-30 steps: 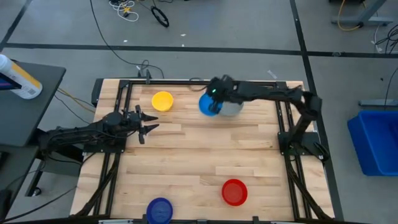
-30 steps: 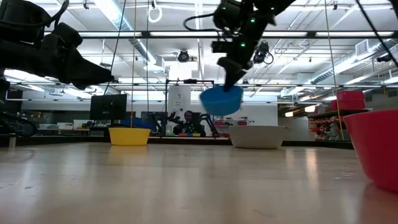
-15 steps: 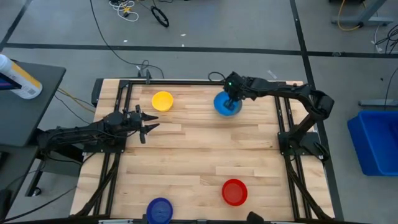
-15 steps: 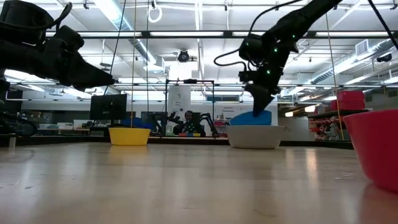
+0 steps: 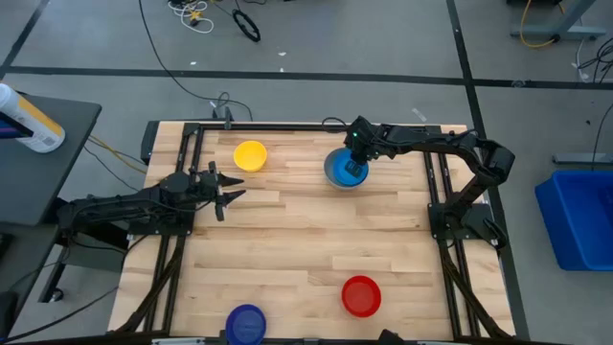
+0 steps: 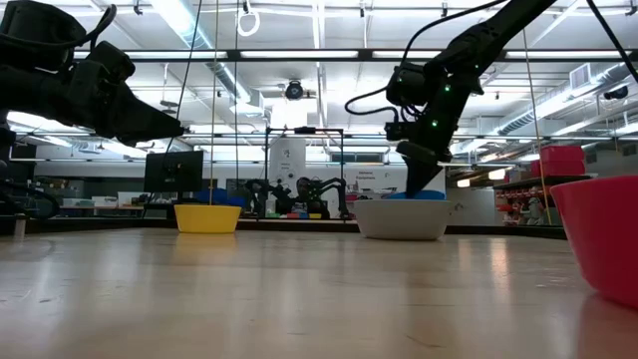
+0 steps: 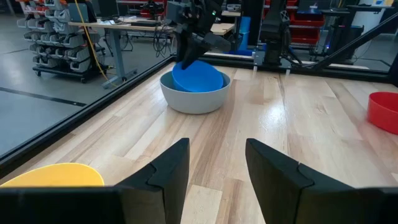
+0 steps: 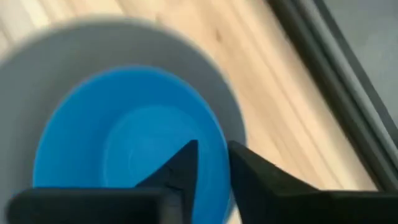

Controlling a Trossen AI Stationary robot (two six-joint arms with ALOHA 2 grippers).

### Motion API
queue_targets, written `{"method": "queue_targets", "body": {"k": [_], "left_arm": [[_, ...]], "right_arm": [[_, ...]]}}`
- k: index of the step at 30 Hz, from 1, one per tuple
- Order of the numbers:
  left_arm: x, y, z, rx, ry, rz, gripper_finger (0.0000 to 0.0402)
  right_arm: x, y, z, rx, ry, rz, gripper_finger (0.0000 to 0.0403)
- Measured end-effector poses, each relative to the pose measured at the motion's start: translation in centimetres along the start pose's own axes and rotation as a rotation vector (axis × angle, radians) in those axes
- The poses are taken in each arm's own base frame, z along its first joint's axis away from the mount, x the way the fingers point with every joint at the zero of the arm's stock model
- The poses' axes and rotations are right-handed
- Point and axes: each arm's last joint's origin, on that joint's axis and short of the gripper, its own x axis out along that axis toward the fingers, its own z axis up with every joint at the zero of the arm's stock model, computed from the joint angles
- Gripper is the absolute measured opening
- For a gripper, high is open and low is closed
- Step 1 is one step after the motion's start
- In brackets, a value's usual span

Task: Nest bowls inside each other
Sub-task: Stack the light blue bowl on the gray bowl, then stack the red bowl on the light blue bowl

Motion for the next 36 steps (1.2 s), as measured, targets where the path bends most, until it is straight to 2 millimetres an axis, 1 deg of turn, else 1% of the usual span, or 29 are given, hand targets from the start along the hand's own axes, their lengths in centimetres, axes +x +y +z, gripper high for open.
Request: {"method": "queue_targets", "body": {"k": [3, 6, 10, 13, 16, 20, 26, 29, 32, 36], "left_arm": [[0.0, 0.0, 0.0, 0.0, 0.0, 0.0, 0.0167], [0.0, 0.0, 0.0, 0.0, 0.0, 0.0, 0.0167], [0.0, 0.0, 0.0, 0.0, 0.0, 0.0, 0.0167], [0.0, 0.0, 0.0, 0.001, 0.0, 0.0, 0.0167], [0.0, 0.0, 0.0, 0.008, 0.0, 0.0, 0.0167], [0.0, 0.0, 0.0, 0.012, 0.0, 0.001, 0.0167], [0.0, 0.0, 0.0, 0.01, 0.0, 0.002, 0.0167], [0.0, 0.0, 0.0, 0.002, 0.0, 0.002, 0.0167], [0.0, 0.0, 0.0, 0.002, 0.0, 0.002, 0.0167], [0.0, 0.0, 0.0, 0.005, 0.0, 0.003, 0.0167]], "right_arm": [[0.0, 0.0, 0.5, 0.037, -0.052, -0.003, 0.014], [0.0, -0.1, 0.9, 0.046, -0.093, -0.006, 0.0165], [-0.2, 0.2, 1.2, 0.04, -0.123, -0.003, 0.0179], [-1.0, 1.7, 1.1, 0.02, -0.122, 0.024, 0.0178], [-2.5, 4.5, 0.5, -0.02, -0.096, 0.067, 0.0177], [-5.3, 9.3, -1.2, -0.076, -0.058, 0.116, 0.0179], [-9.3, 16.6, -5.7, -0.078, 0.057, 0.25, 0.0179], [-11.0, 19.7, -8.2, -0.052, 0.097, 0.305, 0.0182], [-12.6, 21.9, -10.5, -0.014, 0.125, 0.348, 0.0184], [-14.0, 23.7, -12.8, 0.047, 0.159, 0.372, 0.0183]]}}
